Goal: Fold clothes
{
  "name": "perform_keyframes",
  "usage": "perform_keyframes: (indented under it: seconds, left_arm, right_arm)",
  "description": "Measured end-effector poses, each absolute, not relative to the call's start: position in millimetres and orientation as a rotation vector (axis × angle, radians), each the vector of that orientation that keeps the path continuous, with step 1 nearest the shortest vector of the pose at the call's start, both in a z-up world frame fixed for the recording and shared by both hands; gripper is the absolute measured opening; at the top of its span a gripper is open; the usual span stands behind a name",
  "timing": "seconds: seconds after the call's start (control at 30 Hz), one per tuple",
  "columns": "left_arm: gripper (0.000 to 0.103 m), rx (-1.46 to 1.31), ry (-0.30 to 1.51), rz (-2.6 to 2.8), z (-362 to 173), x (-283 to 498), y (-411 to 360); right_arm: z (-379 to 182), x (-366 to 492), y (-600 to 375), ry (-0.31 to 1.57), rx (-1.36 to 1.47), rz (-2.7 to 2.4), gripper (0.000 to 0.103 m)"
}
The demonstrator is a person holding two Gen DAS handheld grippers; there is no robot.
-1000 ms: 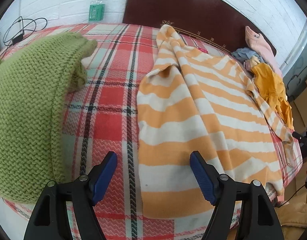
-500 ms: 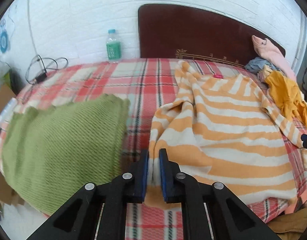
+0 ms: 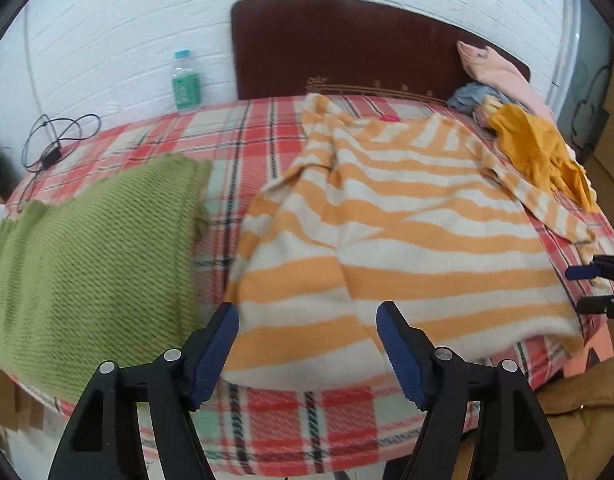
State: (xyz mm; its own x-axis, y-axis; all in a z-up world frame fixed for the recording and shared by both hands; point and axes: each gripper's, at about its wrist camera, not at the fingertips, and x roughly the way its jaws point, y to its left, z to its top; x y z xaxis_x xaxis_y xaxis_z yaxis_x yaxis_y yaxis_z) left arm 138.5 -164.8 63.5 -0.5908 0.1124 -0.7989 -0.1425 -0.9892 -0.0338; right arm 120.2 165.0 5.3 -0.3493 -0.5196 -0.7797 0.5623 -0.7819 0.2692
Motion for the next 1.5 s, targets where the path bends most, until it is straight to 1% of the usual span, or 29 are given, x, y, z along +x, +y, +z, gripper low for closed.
perform_keyframes:
  seconds: [0.07, 0.2, 0.23, 0.27, 0.3, 0.33, 0.37, 0.4, 0.53, 0.6, 0.67, 0.73, 0.8, 0.87, 1.0, 1.03, 1.07, 1.1, 1.13, 1.17, 1.2, 1.23, 1.27, 1.3, 1.33, 1.37, 1.4, 1.47, 1.5]
  left_arm:
    - [0.073, -1.379, 0.076, 2.653, 51.9, 135.2, -153.2]
    - [0.071, -1.384, 0.015, 2.627, 45.5, 130.1, -143.8]
    - [0.069, -1.38, 0.011, 2.63, 45.5, 130.8, -143.3]
    - [0.063, -1.376, 0.009, 2.634, 45.5, 131.8, -142.9]
    - [0.057, -1.376, 0.002, 2.634, 45.8, 132.1, -143.2]
    - [0.041, -1.382, -0.019, 2.627, 46.6, 131.9, -145.8]
    - [0.028, -1.389, -0.042, 2.62, 47.4, 131.5, -148.6]
    - [0.025, -1.383, -0.065, 2.623, 50.7, 132.6, -153.1]
    - [0.025, -1.327, -0.116, 2.644, 70.6, 140.3, -169.5]
    - [0.032, -1.315, -0.116, 2.664, 78.3, 141.6, -176.1]
    - [0.054, -1.317, -0.081, 2.687, 78.6, 139.1, -178.9]
    - [0.068, -1.354, -0.061, 2.706, 71.7, 135.4, -182.2]
    - [0.068, -1.394, -0.051, 2.708, 63.5, 130.6, -184.5]
    - [0.071, -1.431, -0.027, 2.71, 55.7, 125.3, -185.3]
    - [0.074, -1.5, 0.019, 2.708, 42.1, 110.6, -187.3]
    - [0.074, -1.515, 0.022, 2.707, 39.1, 106.7, -188.4]
    - [0.074, -1.53, 0.025, 2.706, 36.2, 102.8, -189.5]
    - [0.074, -1.545, 0.027, 2.704, 33.2, 98.9, -190.6]
    - [0.074, -1.544, 0.018, 2.696, 31.6, 96.6, -191.2]
    - [0.074, -1.541, 0.008, 2.687, 30.1, 94.4, -191.8]
    - [0.074, -1.534, -0.015, 2.678, 28.9, 92.8, -192.8]
    - [0.067, -1.524, -0.047, 2.662, 28.0, 92.0, -193.0]
    - [0.048, -1.514, -0.08, 2.644, 27.2, 91.2, -193.1]
    - [0.039, -1.503, -0.095, 2.634, 27.9, 90.9, -191.9]
    - [0.02, -1.493, -0.059, 2.651, 31.2, 91.3, -188.6]
    - [0.01, -1.483, -0.016, 2.67, 34.9, 91.8, -185.2]
    - [0.006, -1.439, 0.03, 2.713, 43.0, 93.5, -181.7]
    - [0.006, -1.345, 0.141, 2.822, 66.6, 94.6, -178.0]
    - [0.006, -1.298, 0.155, 2.864, 80.3, 93.6, -179.9]
  right_arm:
    - [3.8, 126.9, 151.3, 0.135, 1.188, -2.132, 0.073]
    - [0.8, 140.3, 123.9, 0.281, 1.125, -2.095, 0.071]
    - [-1.6, 141.2, 118.2, 0.317, 1.123, -2.084, 0.059]
    - [-5.3, 140.1, 113.5, 0.353, 1.132, -2.073, 0.039]
    - [-9.0, 139.1, 108.8, 0.389, 1.141, -2.062, 0.03]
    - [-12.6, 138.1, 104.1, 0.425, 1.149, -2.05, 0.019]
    - [-12.1, 136.0, 106.4, 0.415, 1.158, -2.041, 0.008]
    - [-8.3, 133.1, 114.0, 0.369, 1.167, -2.034, 0.008]
    - [28.0, 131.9, 157.3, 0.19, 1.146, -2.047, 0.007]
    - [36.9, 136.1, 172.3, 0.176, 1.151, -2.063, 0.007]
    - [42.5, 140.5, 186.0, 0.173, 1.166, -2.076, 0.007]
    - [42.7, 144.2, 194.9, 0.18, 1.196, -2.084, 0.007]
    - [29.3, 142.6, 192.1, 0.203, 1.261, -2.081, 0.007]
    - [20.9, 136.9, 194.7, 0.162, 1.279, -2.086, 0.008]
    - [27.4, 132.0, 196.5, 0.073, 1.192, -2.119, 0.011]
    - [29.7, 130.1, 195.7, 0.054, 1.171, -2.127, 0.016]
    - [32.1, 127.4, 194.1, 0.035, 1.154, -2.134, 0.024]
    - [34.4, 124.7, 192.6, 0.017, 1.137, -2.141, 0.03]
    - [35.7, 122.1, 189.8, 0.003, 1.125, -2.147, 0.04]
    - [35.6, 120.0, 186.7, -0.005, 1.12, -2.151, 0.045]
    - [34.8, 118.2, 183.7, -0.012, 1.117, -2.149, 0.045]
    - [33.7, 116.3, 180.5, -0.018, 1.113, -2.143, 0.045]
    - [32.4, 114.5, 178.1, -0.023, 1.114, -2.14, 0.045]
    - [30.9, 112.6, 176.2, -0.029, 1.117, -2.139, 0.045]
    - [29.3, 110.7, 174.4, -0.035, 1.121, -2.138, 0.045]
    - [27.9, 109.2, 173.4, -0.04, 1.124, -2.139, 0.045]
    - [26.7, 107.5, 172.8, -0.046, 1.128, -2.141, 0.045]
    - [25.2, 104.2, 173.6, -0.06, 1.131, -2.144, 0.045]
    - [25.0, 102.7, 174.6, -0.065, 1.13, -2.149, 0.045]
